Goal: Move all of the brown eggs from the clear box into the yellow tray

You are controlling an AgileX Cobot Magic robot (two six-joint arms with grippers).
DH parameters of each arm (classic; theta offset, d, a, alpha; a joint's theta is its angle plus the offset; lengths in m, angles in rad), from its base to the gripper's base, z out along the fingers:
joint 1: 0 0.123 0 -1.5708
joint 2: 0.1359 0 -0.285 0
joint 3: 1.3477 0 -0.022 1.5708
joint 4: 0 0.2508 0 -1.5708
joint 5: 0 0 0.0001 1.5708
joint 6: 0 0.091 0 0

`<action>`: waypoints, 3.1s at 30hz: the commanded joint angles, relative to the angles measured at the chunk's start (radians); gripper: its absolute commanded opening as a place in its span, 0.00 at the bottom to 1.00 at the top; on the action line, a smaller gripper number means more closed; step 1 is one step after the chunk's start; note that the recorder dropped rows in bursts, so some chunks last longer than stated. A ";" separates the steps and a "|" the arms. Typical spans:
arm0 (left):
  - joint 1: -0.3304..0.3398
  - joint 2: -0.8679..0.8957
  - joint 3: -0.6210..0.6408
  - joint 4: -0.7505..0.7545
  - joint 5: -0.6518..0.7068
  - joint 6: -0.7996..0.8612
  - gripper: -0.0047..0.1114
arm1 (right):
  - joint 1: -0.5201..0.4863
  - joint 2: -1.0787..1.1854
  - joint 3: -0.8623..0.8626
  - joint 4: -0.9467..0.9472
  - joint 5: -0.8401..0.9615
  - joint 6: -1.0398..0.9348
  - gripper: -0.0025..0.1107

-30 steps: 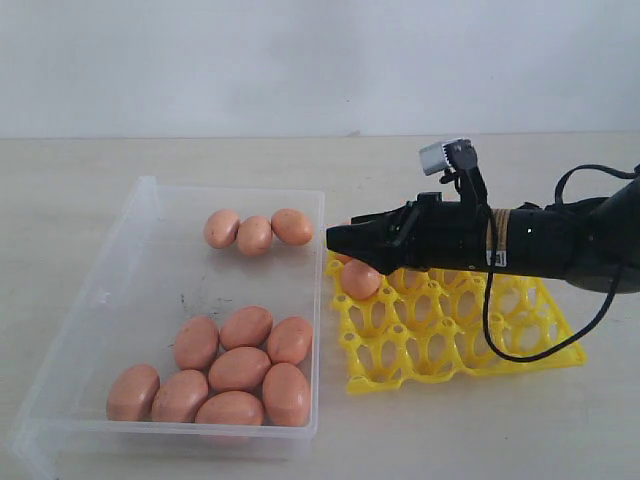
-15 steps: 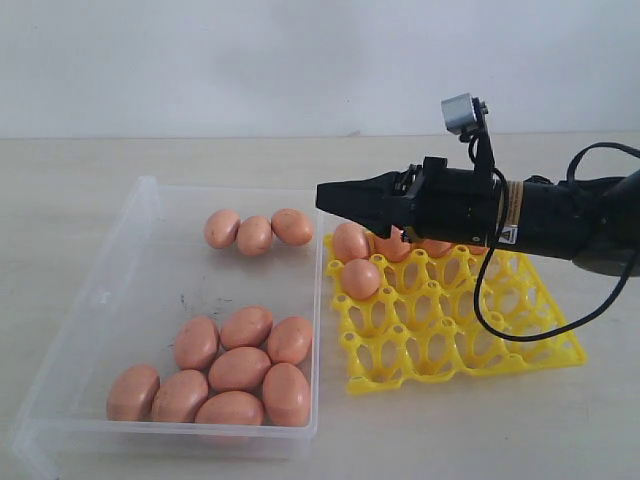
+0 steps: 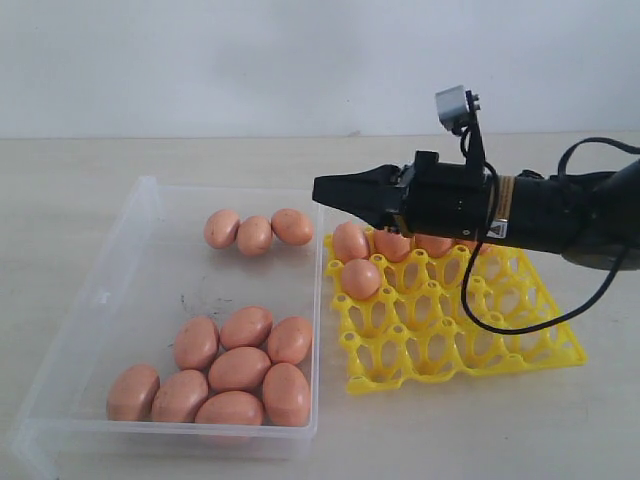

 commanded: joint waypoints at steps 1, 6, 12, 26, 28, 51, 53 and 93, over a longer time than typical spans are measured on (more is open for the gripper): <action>-0.001 -0.002 -0.001 0.004 0.003 0.005 0.07 | 0.101 -0.008 -0.097 -0.039 -0.012 -0.024 0.02; -0.001 -0.002 -0.001 0.004 0.003 0.005 0.07 | 0.272 -0.008 -0.310 -0.161 0.490 0.096 0.02; -0.001 -0.002 -0.001 0.004 0.003 0.005 0.07 | 0.424 -0.008 -0.496 -0.619 1.147 0.480 0.02; -0.001 -0.002 -0.001 0.004 0.003 0.005 0.07 | 0.368 -0.010 -0.579 -0.645 1.157 0.637 0.02; -0.001 -0.002 -0.001 0.004 0.003 0.005 0.07 | 0.368 -0.010 -0.579 -0.645 1.282 0.607 0.02; -0.001 -0.002 -0.001 0.004 0.003 0.005 0.07 | 0.386 0.205 -0.997 1.263 2.099 -1.236 0.02; -0.001 -0.002 -0.001 0.004 0.003 0.005 0.07 | 0.386 0.283 -1.139 1.248 2.204 -1.142 0.02; -0.001 -0.002 -0.001 0.004 0.003 0.005 0.07 | 0.386 0.660 -1.499 1.231 2.220 -0.979 0.38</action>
